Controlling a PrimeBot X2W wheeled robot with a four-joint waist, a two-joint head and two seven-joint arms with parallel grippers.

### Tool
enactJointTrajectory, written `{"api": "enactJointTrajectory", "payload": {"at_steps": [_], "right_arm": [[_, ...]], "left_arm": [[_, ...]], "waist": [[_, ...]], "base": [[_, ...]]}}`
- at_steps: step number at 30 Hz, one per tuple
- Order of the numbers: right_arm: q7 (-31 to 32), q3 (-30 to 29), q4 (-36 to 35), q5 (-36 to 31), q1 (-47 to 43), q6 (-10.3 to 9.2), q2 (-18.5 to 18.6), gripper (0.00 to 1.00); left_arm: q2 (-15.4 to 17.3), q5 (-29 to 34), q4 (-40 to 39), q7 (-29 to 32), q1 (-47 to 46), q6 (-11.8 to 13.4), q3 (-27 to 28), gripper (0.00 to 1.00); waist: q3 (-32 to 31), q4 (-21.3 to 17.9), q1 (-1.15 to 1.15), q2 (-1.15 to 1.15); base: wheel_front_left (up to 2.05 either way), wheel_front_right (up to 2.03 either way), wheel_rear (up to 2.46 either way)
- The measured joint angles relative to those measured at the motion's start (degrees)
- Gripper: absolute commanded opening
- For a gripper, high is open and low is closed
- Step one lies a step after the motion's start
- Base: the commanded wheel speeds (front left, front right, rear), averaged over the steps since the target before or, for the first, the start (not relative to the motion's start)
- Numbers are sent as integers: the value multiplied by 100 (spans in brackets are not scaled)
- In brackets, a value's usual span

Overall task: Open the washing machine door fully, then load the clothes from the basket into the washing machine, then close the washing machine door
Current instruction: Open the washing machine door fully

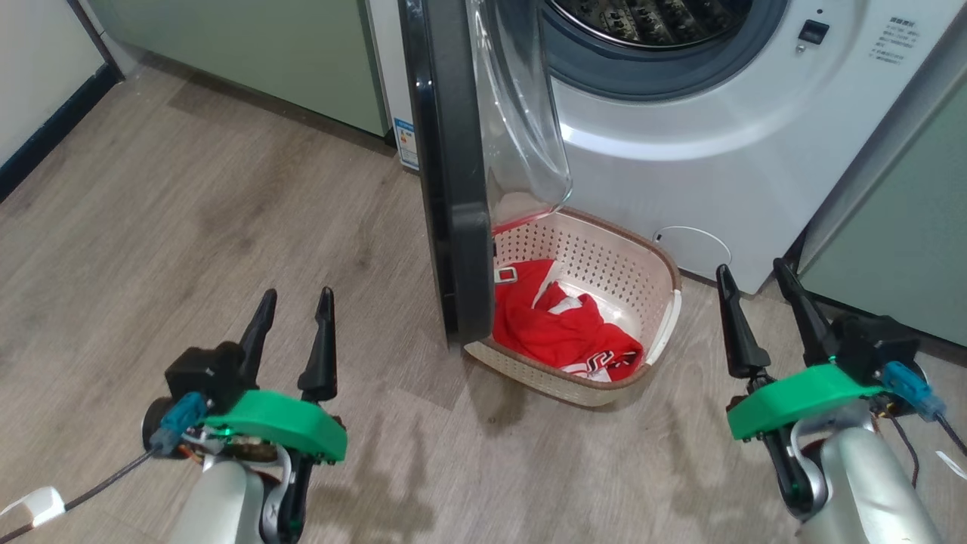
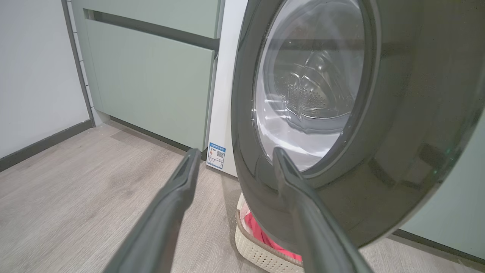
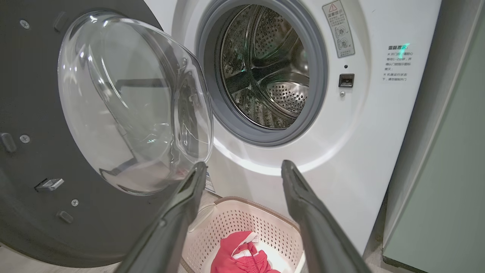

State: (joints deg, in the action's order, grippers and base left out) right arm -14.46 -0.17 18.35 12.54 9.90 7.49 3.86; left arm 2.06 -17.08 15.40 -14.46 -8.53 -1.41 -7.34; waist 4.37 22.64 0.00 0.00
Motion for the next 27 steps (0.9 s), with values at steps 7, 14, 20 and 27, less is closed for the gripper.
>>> {"api": "enactJointTrajectory", "payload": {"at_steps": [7, 14, 20, 27], "right_arm": [[0, -20, 1, -47, 0, 0, -12, 100], [0, -36, 29, -93, 1, 0, -22, 100], [0, -57, 58, -86, 2, 0, -27, 100], [0, -57, 65, -88, 4, 0, -30, 100]], "left_arm": [[0, 0, -2, 0, 0, 1, 0, 100], [0, 0, -1, 0, -1, 2, 3, 100], [0, 0, -1, 0, -1, 7, 4, 100], [0, 0, -3, 1, -4, 7, 3, 0]], "waist": [[14, 5, 0, 0], [35, 14, 0, 0], [55, 17, 0, 0], [88, 18, 0, 0]], "base": [[0, 0, 0], [0, 0, 0], [0, 0, 0], [0, 0, 0]]}}
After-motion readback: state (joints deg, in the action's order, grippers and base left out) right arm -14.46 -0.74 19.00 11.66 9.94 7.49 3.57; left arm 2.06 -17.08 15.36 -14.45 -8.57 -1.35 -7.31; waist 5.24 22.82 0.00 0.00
